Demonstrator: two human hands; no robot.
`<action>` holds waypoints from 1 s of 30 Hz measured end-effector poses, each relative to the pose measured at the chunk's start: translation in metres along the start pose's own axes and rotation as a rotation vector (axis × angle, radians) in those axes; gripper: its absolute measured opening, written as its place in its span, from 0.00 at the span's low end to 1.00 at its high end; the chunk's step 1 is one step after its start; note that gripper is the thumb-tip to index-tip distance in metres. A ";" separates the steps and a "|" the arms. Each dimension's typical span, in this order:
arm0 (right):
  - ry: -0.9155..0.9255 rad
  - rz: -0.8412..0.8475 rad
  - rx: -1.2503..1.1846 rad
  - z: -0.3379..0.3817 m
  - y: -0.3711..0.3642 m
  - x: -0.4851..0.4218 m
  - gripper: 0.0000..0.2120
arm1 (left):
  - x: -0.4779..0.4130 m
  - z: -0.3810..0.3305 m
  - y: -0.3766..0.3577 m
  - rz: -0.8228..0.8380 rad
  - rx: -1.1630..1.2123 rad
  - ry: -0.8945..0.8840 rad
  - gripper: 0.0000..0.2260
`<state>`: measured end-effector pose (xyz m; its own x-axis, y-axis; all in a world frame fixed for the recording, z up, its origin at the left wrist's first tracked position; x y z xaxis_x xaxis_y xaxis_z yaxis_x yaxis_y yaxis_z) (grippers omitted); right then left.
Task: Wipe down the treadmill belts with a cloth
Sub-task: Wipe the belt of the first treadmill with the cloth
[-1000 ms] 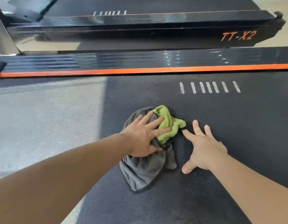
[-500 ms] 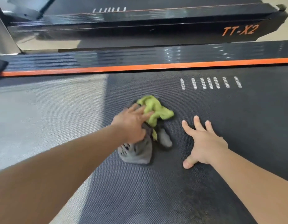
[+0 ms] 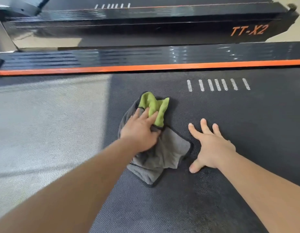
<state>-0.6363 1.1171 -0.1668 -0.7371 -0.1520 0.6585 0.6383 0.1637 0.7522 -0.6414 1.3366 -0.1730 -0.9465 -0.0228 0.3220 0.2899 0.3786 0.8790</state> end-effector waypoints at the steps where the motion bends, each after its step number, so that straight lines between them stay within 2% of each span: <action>1: -0.003 0.000 0.001 0.000 0.000 0.000 0.71 | 0.005 -0.012 -0.009 0.020 0.017 0.007 0.37; 3: -0.003 0.002 0.007 0.000 0.000 0.000 0.71 | 0.025 -0.030 -0.024 0.163 0.004 -0.053 0.46; 5: -0.002 0.005 0.005 -0.001 -0.001 0.000 0.70 | 0.046 -0.031 -0.032 0.286 -0.132 -0.179 0.52; 6: 0.000 0.005 0.004 -0.001 -0.001 -0.001 0.69 | 0.051 -0.027 -0.030 0.285 -0.203 -0.254 0.52; 8: 0.004 0.000 0.000 -0.001 -0.002 0.000 0.71 | 0.045 -0.010 -0.023 0.193 -0.266 -0.345 0.46; 10: 0.008 -0.003 0.004 0.000 -0.001 0.000 0.72 | 0.028 0.012 -0.012 0.098 -0.218 -0.243 0.39; 12: 0.006 0.007 0.009 0.000 -0.001 0.000 0.72 | 0.016 0.019 -0.005 0.005 -0.095 -0.060 0.37; 14: 0.002 0.010 0.012 0.000 -0.001 -0.001 0.72 | 0.020 0.001 -0.013 -0.030 -0.058 0.018 0.37; 15: -0.001 0.005 0.010 0.000 0.000 -0.001 0.72 | 0.028 -0.012 -0.021 -0.006 -0.077 -0.004 0.38; 17: 0.001 -0.010 0.004 0.000 0.000 -0.001 0.72 | 0.054 -0.036 -0.039 0.083 -0.174 -0.163 0.39; 20: 0.000 -0.014 0.005 -0.001 -0.002 -0.001 0.73 | 0.058 -0.024 -0.035 0.164 -0.243 -0.353 0.37; 22: -0.003 -0.005 0.005 -0.001 -0.002 -0.002 0.72 | 0.033 0.000 -0.022 0.152 -0.224 -0.295 0.36; 26: 0.000 0.002 -0.010 -0.002 -0.003 -0.003 0.72 | 0.008 0.001 -0.012 -0.046 -0.033 -0.012 0.33; 28: -0.004 -0.011 -0.008 -0.002 -0.004 -0.004 0.71 | 0.027 -0.027 -0.029 -0.059 -0.028 -0.056 0.32; 30: -0.002 -0.035 -0.015 -0.003 -0.003 -0.004 0.66 | 0.059 -0.051 -0.048 0.064 -0.067 -0.225 0.32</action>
<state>-0.6347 1.1147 -0.1711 -0.7597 -0.1553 0.6315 0.6150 0.1440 0.7753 -0.7045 1.2700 -0.1783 -0.9315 0.2090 0.2978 0.3519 0.3098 0.8833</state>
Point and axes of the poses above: each hand's wrist, its own x-axis away from the middle knuckle, its own y-axis out of the back of the hand, z = x × y, the point moved 6 cm from there along -x, towards the middle knuckle, and after that the axes turned 8 degrees about x, right-handed, at the moved point
